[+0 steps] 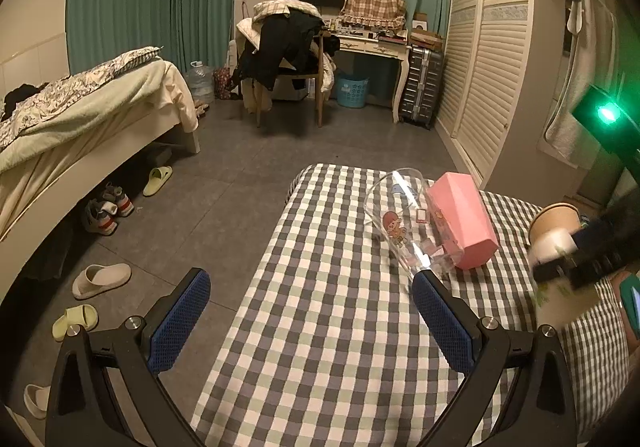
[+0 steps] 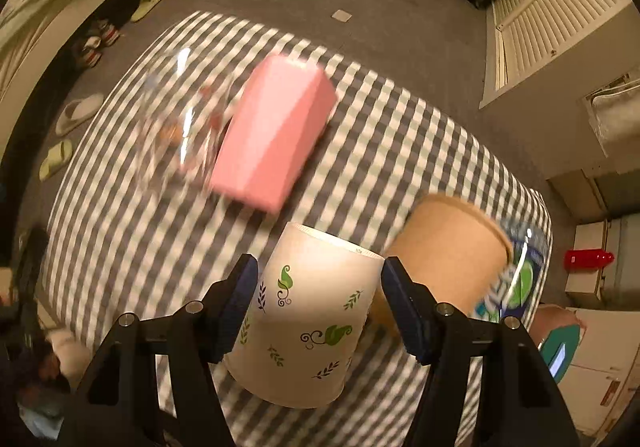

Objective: Flip cup upside down
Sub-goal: 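Lift the white cup with the right gripper toward the left gripper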

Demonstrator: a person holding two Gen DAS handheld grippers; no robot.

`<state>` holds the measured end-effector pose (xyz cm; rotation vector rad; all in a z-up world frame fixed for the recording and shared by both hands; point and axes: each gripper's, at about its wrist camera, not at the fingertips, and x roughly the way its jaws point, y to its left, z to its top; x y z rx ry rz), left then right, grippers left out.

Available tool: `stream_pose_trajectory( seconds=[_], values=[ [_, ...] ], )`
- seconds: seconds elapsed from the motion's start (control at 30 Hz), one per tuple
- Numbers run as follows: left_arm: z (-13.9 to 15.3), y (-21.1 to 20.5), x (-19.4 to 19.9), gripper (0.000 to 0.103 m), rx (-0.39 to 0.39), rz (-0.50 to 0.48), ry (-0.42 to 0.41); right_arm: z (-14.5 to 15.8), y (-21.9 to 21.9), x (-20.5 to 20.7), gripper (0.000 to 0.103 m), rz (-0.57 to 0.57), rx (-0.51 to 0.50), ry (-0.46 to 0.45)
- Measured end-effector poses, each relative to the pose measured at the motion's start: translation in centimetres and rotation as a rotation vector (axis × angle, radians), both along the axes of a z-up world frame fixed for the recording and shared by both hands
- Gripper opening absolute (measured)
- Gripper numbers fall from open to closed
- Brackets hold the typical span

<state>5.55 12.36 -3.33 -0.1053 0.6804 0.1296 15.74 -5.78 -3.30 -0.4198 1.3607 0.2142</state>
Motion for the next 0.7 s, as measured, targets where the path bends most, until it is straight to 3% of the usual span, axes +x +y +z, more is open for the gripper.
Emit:
stream_pose_trajectory(
  seconds=[0.2,0.5,0.6,0.7],
  values=[
    [-0.4,-1.4,-0.2,0.103,0.023,-0.031,0.004,-1.4,-2.3,-4.6,0.064,0.004,-0.026,0.069],
    [-1.6,-4.0,0.3,0.103,0.046,-0.112,0.047,-4.8,-5.1,-5.3,0.063,-0.051,-0.010,0.151],
    [-1.8,-4.9,0.3,0.103,0.047,-0.133,0.060,-4.7,-5.9,-5.7,0.064,-0.060,0.030,0.128],
    [-1.7,-6.1,0.1,0.103,0.039,-0.166,0.072,-3.1,-7.9,-6.0,0.074,-0.070,0.129,0.070]
  ],
)
